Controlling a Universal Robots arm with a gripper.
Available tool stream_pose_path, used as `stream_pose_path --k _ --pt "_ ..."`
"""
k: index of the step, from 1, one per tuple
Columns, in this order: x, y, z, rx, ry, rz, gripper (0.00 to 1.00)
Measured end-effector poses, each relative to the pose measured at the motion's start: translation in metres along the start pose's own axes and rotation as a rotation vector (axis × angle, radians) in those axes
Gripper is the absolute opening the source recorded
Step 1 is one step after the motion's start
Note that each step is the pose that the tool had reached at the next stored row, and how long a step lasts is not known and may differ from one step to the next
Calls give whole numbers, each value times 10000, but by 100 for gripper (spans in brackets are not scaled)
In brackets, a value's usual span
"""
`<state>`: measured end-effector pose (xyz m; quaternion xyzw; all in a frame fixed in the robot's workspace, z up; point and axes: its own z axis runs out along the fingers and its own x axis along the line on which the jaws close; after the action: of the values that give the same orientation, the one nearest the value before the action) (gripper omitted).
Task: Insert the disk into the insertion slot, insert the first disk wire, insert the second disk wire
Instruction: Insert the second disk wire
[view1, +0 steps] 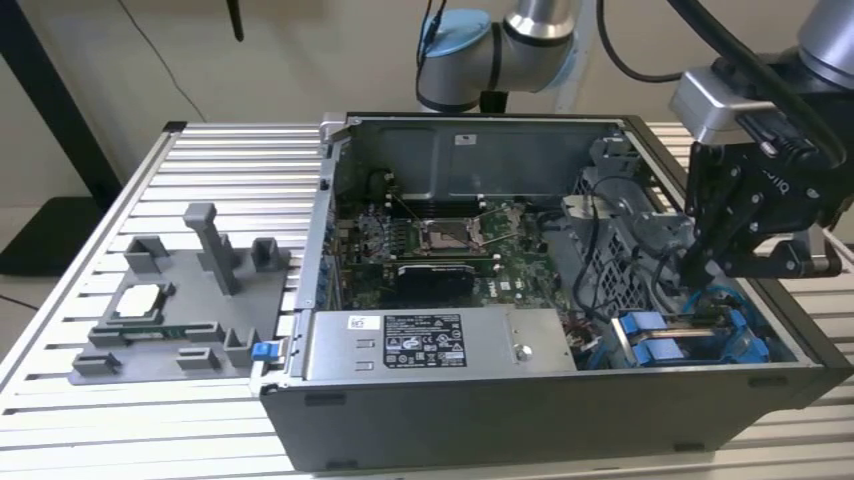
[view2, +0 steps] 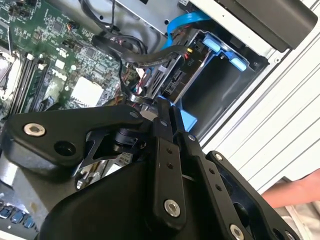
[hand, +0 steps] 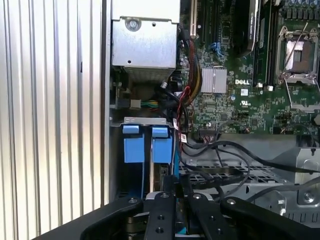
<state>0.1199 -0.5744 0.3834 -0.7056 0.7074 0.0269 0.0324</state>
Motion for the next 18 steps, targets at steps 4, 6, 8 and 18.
stream_pose_path --k 4,6,8,18 --pt "34 9 16 62 -1 7 0" --pt "58 13 23 102 -1 5 0" --pt "79 18 31 156 -1 2 0" --pt "128 28 90 432 -1 -9 0"
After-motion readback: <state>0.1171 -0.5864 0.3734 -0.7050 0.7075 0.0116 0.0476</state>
